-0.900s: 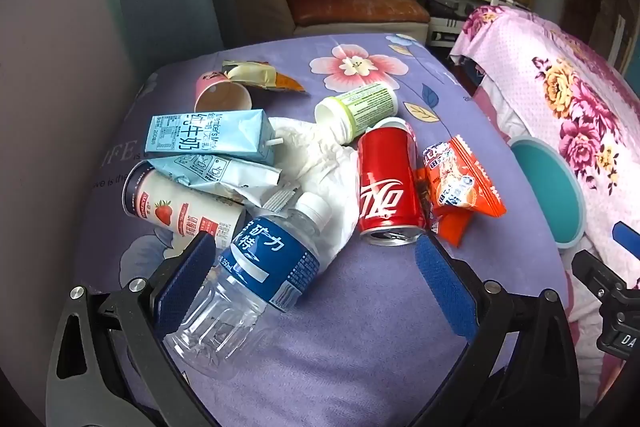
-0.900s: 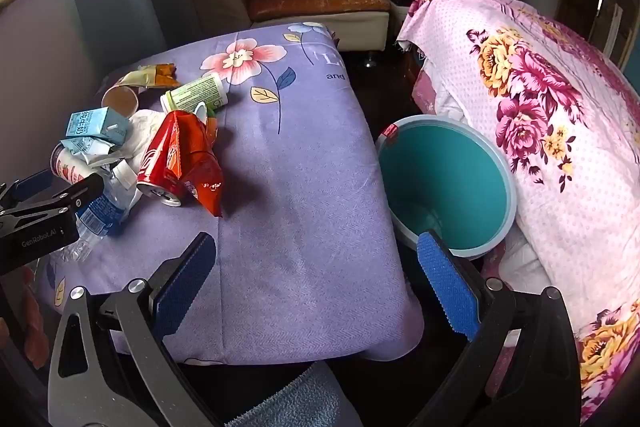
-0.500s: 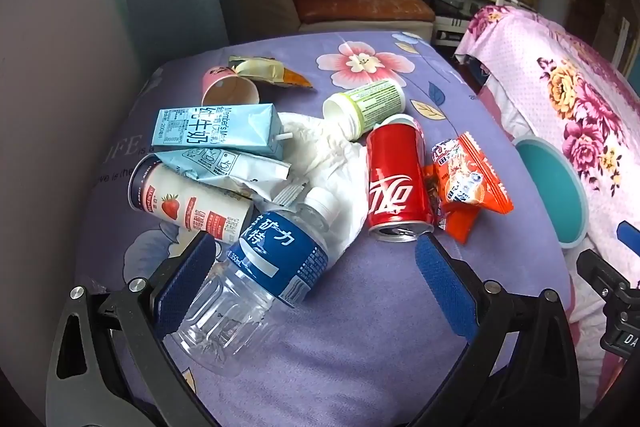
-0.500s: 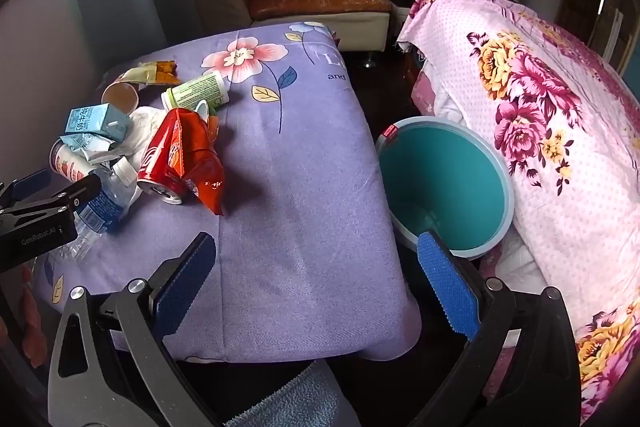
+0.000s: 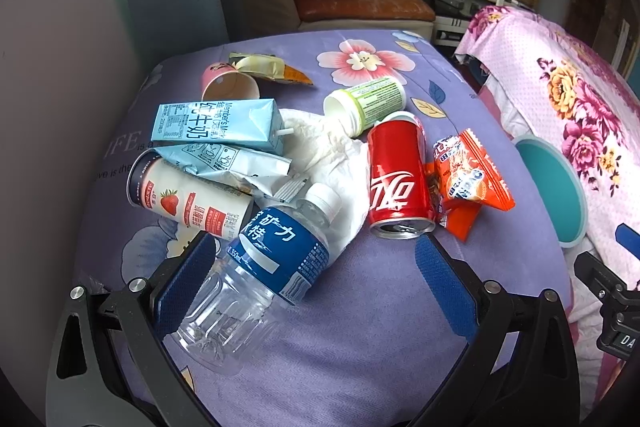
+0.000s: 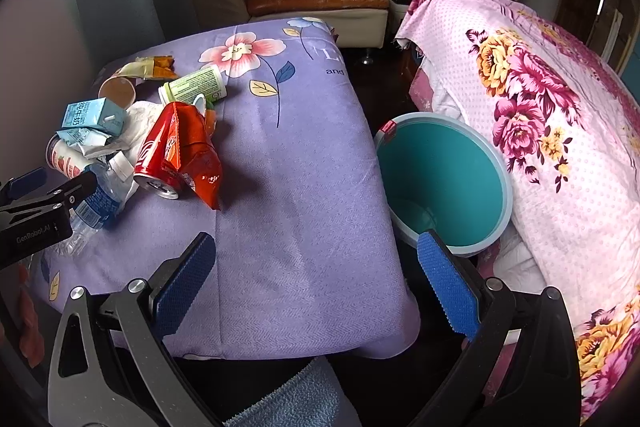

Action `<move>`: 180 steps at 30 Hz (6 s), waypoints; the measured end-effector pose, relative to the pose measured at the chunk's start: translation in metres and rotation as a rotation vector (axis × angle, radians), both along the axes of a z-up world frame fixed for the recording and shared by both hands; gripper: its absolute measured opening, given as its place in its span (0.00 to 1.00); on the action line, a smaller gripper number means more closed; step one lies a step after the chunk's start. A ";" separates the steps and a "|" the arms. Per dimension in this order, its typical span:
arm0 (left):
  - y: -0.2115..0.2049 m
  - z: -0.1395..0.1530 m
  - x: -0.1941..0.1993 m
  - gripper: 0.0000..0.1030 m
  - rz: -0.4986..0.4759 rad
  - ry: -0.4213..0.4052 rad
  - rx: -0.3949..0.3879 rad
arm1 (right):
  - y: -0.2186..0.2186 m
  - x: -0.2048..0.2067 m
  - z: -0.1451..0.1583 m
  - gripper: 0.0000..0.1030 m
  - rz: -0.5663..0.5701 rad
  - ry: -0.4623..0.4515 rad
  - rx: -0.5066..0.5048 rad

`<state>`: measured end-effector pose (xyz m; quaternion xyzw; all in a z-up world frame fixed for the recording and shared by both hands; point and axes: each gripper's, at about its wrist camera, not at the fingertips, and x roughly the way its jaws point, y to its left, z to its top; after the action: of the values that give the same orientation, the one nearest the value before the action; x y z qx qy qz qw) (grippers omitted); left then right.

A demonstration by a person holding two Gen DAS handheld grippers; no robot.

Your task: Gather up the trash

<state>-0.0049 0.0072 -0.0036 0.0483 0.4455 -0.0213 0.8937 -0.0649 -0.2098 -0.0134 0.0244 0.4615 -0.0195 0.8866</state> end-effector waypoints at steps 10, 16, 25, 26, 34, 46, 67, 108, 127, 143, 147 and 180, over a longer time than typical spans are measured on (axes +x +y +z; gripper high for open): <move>-0.001 -0.007 -0.001 0.97 -0.002 0.006 -0.003 | -0.002 -0.001 -0.003 0.94 -0.005 0.005 -0.002; -0.001 -0.007 -0.001 0.97 0.000 0.007 -0.004 | -0.002 -0.002 -0.005 0.94 -0.007 0.009 0.000; -0.002 -0.010 -0.001 0.97 -0.006 0.013 -0.008 | 0.002 0.000 -0.010 0.94 -0.003 0.019 -0.001; -0.002 -0.010 -0.001 0.97 -0.007 0.014 -0.010 | 0.003 0.001 -0.011 0.94 -0.003 0.021 -0.002; 0.003 -0.013 0.002 0.97 -0.010 0.022 -0.027 | 0.004 0.004 -0.014 0.94 0.000 0.035 -0.007; 0.006 -0.013 0.003 0.97 -0.007 0.023 -0.044 | 0.012 0.004 -0.014 0.94 0.014 0.044 -0.016; 0.027 -0.014 0.011 0.97 -0.029 0.043 -0.103 | 0.032 0.018 -0.009 0.94 0.049 0.076 -0.020; 0.058 -0.062 0.015 0.69 -0.247 0.275 -0.088 | 0.053 0.082 -0.034 0.40 0.150 0.102 0.194; 0.065 -0.037 -0.001 0.67 -0.151 0.248 -0.053 | 0.006 0.053 -0.024 0.40 0.091 0.023 0.292; -0.053 0.013 0.024 0.67 -0.351 0.181 -0.102 | -0.092 0.035 0.003 0.40 -0.108 -0.125 0.353; -0.116 0.001 0.039 0.67 -0.453 0.200 -0.080 | -0.140 0.027 -0.003 0.40 -0.222 -0.138 0.365; -0.293 -0.082 0.083 0.85 -0.666 0.300 0.032 | -0.237 0.032 -0.073 0.40 -0.438 -0.002 0.390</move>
<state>0.0783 -0.2860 -0.0856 0.2010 0.5318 -0.3113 0.7615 -0.0325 -0.4468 -0.0864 0.2935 0.4396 -0.1213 0.8402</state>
